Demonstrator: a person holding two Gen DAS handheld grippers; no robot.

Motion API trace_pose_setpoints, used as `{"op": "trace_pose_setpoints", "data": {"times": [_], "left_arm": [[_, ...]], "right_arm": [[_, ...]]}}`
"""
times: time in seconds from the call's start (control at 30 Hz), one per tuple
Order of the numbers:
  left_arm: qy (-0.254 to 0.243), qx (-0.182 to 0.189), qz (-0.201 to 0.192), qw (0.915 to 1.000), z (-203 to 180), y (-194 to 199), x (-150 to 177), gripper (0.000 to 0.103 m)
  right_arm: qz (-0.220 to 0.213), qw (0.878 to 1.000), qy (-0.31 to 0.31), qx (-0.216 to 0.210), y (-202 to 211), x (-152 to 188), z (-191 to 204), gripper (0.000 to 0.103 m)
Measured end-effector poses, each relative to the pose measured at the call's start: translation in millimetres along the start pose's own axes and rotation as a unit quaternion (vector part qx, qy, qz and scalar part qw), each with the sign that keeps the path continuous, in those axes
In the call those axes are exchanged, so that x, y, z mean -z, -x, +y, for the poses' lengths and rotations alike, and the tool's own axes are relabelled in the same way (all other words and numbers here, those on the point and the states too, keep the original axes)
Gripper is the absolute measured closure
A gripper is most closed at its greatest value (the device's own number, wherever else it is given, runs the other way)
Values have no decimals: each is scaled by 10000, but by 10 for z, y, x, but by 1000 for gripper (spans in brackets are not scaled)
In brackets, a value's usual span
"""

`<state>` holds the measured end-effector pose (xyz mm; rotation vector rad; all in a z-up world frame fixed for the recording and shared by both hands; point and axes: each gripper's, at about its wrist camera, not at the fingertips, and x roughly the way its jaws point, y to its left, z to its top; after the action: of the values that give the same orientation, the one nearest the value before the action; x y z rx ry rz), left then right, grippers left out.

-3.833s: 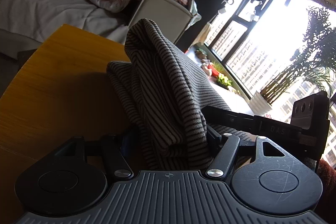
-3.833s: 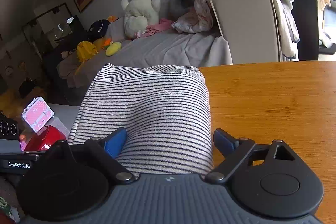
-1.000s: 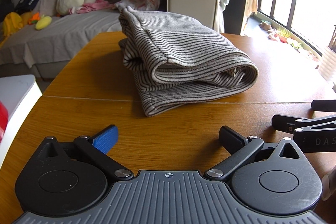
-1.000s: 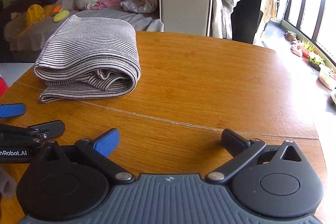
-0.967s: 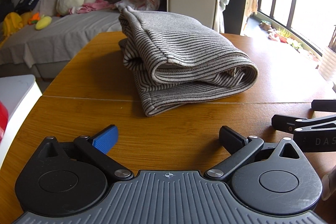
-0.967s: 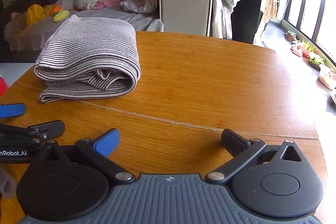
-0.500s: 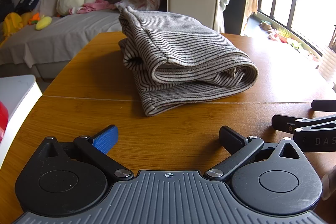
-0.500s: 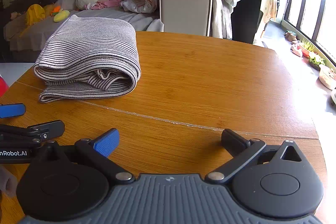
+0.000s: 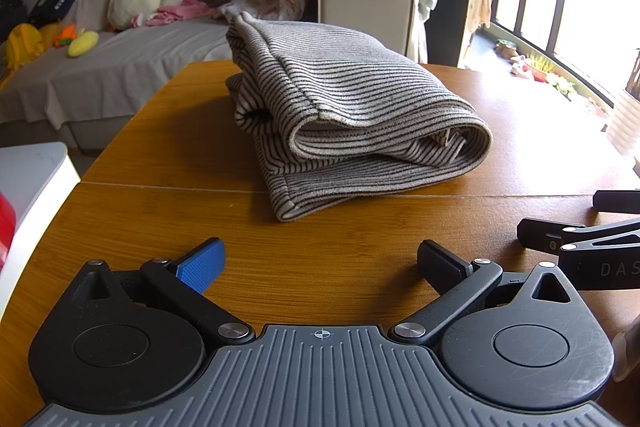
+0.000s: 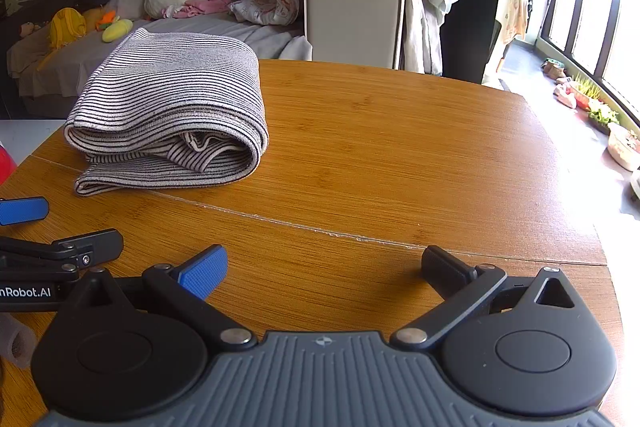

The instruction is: Fold clothes

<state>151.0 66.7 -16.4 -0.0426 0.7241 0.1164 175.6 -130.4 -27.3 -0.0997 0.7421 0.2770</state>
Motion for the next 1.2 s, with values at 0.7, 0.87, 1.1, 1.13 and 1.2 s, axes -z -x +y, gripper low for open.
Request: {"op": "trace_pose_setpoints", "data": {"times": [0.7, 0.87, 1.1, 1.13, 1.2], "left_arm": [[-2, 9, 0, 10000, 11, -14, -2, 0], [1, 7, 1, 10000, 4, -5, 3, 0], [1, 6, 2, 10000, 0, 3, 7, 0], [1, 6, 2, 10000, 0, 2, 7, 0], [2, 5, 2, 10000, 1, 2, 7, 0]], "right_arm": [[-1, 10000, -1, 1, 2, 3, -3, 0], [0, 10000, -1, 1, 1, 2, -3, 0], [-1, 10000, -2, 2, 0, 1, -2, 0], [-1, 10000, -2, 2, -1, 0, -2, 0], [-1, 10000, -2, 2, -1, 0, -3, 0]]}}
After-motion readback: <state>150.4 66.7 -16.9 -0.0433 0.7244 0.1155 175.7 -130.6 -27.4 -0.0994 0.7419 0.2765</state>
